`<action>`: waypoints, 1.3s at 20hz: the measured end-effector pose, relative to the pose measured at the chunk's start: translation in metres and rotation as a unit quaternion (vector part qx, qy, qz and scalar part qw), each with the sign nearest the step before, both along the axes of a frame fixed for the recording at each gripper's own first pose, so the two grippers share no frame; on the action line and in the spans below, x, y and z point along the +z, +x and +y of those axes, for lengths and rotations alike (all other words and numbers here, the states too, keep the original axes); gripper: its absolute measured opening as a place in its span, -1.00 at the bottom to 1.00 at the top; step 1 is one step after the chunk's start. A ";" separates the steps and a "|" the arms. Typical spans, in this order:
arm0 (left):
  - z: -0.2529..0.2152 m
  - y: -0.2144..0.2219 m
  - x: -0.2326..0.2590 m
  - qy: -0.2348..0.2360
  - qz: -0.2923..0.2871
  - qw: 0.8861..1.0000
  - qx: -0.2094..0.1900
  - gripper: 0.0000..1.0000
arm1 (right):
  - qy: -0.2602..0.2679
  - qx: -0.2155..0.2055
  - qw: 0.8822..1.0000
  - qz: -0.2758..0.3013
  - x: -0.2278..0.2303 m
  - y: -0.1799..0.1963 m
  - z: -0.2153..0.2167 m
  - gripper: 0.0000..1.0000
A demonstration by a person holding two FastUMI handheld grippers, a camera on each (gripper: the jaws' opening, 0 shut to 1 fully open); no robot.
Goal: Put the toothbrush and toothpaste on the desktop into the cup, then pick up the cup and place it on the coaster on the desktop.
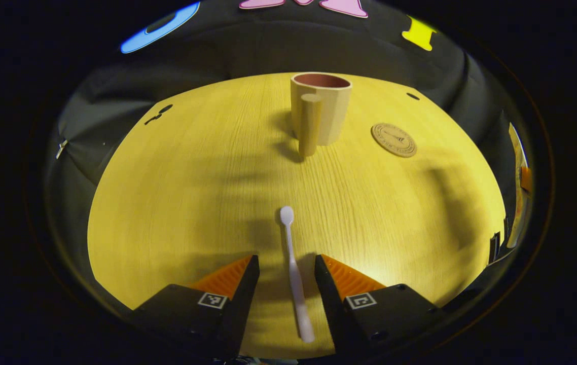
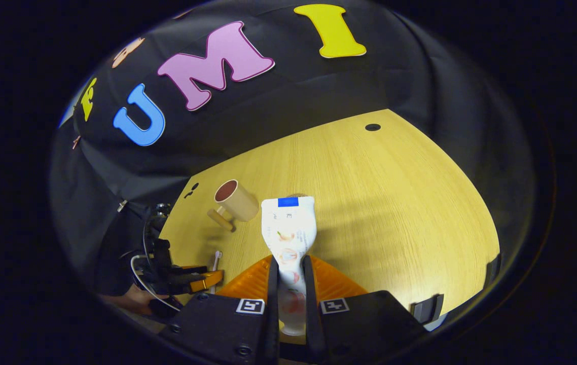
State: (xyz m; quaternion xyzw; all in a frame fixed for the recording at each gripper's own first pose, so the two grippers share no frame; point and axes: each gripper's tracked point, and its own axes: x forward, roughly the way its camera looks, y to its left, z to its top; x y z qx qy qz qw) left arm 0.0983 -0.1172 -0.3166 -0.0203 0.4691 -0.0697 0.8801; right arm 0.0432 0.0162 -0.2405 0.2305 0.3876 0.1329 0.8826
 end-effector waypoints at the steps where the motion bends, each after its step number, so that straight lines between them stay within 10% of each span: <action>1: -0.002 0.004 0.003 0.000 -0.004 1.000 0.001 0.35 | 0.001 0.000 1.000 0.000 0.000 0.001 -0.001 -0.51; 13: -0.006 0.000 0.002 -0.026 0.003 1.000 -0.015 -0.78 | 0.016 -0.005 1.000 -0.010 0.015 0.006 -0.003 -0.51; 26: 0.001 -0.016 0.133 -0.168 -0.155 0.973 0.022 -0.87 | 0.102 0.027 0.988 -0.117 0.087 0.063 0.049 -0.50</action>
